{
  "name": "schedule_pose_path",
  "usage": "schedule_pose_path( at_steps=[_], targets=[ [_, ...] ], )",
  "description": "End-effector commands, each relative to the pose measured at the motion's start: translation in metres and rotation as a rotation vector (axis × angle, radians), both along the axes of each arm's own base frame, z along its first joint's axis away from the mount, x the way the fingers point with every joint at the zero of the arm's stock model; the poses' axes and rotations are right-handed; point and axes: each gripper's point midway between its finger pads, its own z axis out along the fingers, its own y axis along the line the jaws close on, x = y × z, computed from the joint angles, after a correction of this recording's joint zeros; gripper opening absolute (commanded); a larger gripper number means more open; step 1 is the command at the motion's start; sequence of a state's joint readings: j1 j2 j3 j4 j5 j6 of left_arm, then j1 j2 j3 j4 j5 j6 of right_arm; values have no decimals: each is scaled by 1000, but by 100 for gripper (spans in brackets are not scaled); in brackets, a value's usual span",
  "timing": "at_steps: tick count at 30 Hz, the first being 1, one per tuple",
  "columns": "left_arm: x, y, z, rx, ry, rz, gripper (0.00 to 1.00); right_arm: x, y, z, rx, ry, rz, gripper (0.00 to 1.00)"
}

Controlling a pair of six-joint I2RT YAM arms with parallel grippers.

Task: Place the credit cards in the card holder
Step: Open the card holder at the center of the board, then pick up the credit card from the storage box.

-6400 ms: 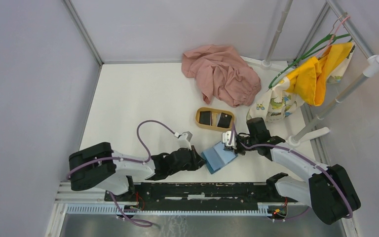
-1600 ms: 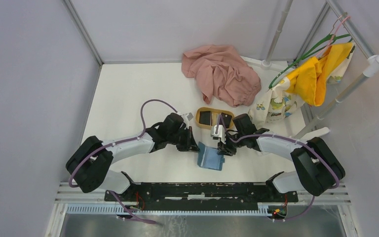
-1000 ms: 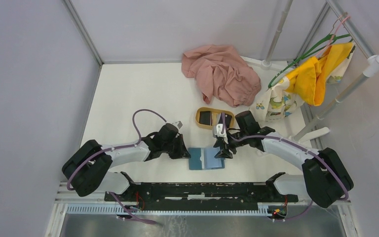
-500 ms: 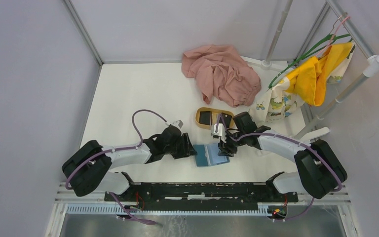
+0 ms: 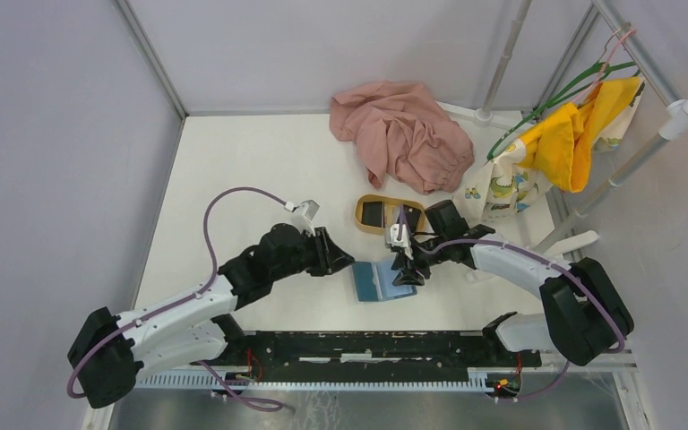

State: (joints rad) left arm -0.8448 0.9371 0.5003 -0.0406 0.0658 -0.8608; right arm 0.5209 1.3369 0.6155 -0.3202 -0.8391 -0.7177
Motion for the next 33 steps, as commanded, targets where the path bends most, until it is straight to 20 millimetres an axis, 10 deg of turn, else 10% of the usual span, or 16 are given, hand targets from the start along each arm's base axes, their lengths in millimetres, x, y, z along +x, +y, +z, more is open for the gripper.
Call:
schedule_pose_path(
  at_steps=[1, 8, 14, 20, 26, 33],
  targets=[
    [-11, -38, 32, -172, -43, -172, 35, 8, 7, 27, 86, -46, 30, 49],
    [-11, -77, -3, -124, 33, -251, 25, 21, -2, 25, 72, -53, -35, 49],
    [13, -65, -71, 154, 85, -154, 16, 28, -6, 27, 62, -75, -62, 49],
    [27, -60, -17, 78, -150, -142, 19, 53, -14, 57, 91, -219, -141, 54],
    [69, -20, 23, 193, -406, 54, 60, 110, -8, 102, 155, -358, -351, 74],
    [122, -6, -4, 168, -247, 145, 84, 181, 6, 107, 208, -196, -712, 87]
  ],
)
